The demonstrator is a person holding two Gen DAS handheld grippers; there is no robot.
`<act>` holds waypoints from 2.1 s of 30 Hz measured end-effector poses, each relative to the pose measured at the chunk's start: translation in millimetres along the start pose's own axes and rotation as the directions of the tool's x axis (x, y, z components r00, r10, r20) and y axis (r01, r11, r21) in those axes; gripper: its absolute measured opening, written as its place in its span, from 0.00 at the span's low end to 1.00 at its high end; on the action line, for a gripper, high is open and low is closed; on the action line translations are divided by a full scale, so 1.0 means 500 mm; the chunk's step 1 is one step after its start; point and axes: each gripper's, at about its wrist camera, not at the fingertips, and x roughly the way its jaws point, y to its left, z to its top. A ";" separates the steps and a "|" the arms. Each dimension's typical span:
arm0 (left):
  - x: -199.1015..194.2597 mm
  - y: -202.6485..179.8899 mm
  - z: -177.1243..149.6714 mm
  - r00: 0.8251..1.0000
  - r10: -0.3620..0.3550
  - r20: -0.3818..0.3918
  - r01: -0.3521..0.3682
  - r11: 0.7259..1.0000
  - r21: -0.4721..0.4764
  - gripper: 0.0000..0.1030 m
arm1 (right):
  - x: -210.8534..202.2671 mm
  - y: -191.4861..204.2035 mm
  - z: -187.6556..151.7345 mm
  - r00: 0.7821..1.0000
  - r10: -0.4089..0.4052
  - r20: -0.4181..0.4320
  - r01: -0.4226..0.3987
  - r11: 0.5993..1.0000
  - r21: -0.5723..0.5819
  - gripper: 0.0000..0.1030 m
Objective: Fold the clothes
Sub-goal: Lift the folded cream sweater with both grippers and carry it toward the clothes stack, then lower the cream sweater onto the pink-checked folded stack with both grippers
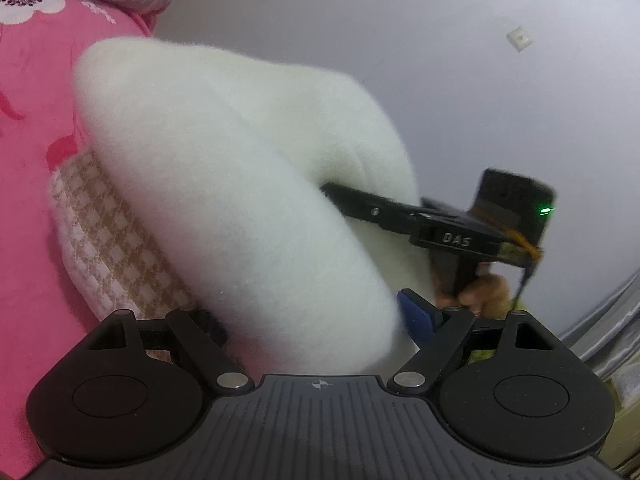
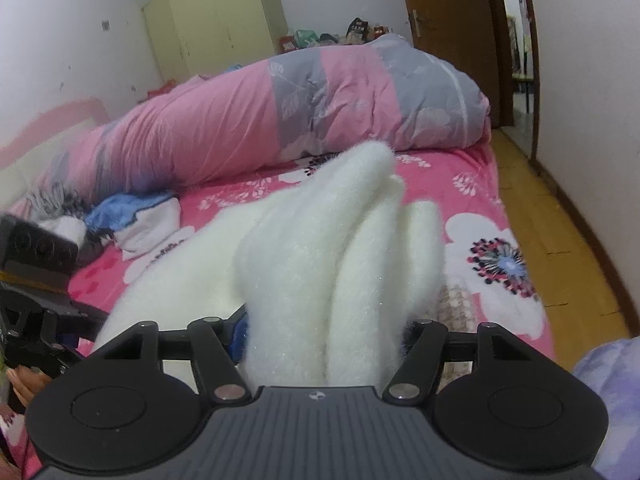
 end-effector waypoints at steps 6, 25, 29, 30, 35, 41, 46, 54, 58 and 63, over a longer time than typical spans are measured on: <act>-0.025 -0.023 -0.052 0.990 0.016 0.137 -0.028 0.996 0.086 0.81 | -0.012 -0.005 -0.003 0.998 0.036 0.050 -0.035 0.999 -0.013 0.67; -0.149 -0.025 -0.123 0.979 0.025 0.203 -0.026 1.000 0.002 0.82 | 0.008 -0.015 0.024 0.995 -0.095 0.044 0.094 0.995 0.023 0.93; -0.198 -0.017 -0.134 0.972 0.038 0.233 -0.041 0.999 0.008 0.83 | -0.045 -0.006 0.023 0.956 -0.230 0.180 0.228 0.973 0.035 0.98; -0.214 -0.020 -0.138 0.969 0.044 0.244 -0.052 0.998 0.026 0.83 | -0.066 -0.004 0.022 0.938 -0.263 0.227 0.257 0.965 0.057 0.98; -0.237 -0.094 -0.116 0.928 0.082 0.364 -0.144 0.979 0.146 0.83 | -0.174 0.057 -0.003 0.786 -0.441 0.433 0.423 0.895 0.144 0.74; -0.126 -0.152 -0.006 0.905 0.220 0.364 -0.317 0.920 0.232 0.82 | -0.224 0.190 -0.113 0.728 -0.514 0.454 0.509 0.849 0.144 0.52; -0.029 -0.101 0.025 0.870 0.394 0.295 -0.468 0.848 0.248 0.83 | -0.156 0.223 -0.230 0.745 -0.535 0.398 0.559 0.826 0.064 0.48; -0.028 -0.042 0.018 0.881 0.393 0.263 -0.447 0.874 0.192 0.86 | -0.092 0.095 -0.300 0.758 -0.512 0.405 0.467 0.859 0.212 0.47; -0.027 -0.040 0.022 0.885 0.382 0.265 -0.437 0.878 0.197 0.86 | -0.132 0.024 -0.302 0.793 -0.437 0.425 0.297 0.886 0.356 0.50; -0.024 -0.042 0.027 0.884 0.385 0.265 -0.440 0.875 0.200 0.88 | -0.192 -0.051 -0.318 0.753 -0.481 0.449 0.135 0.781 0.610 0.41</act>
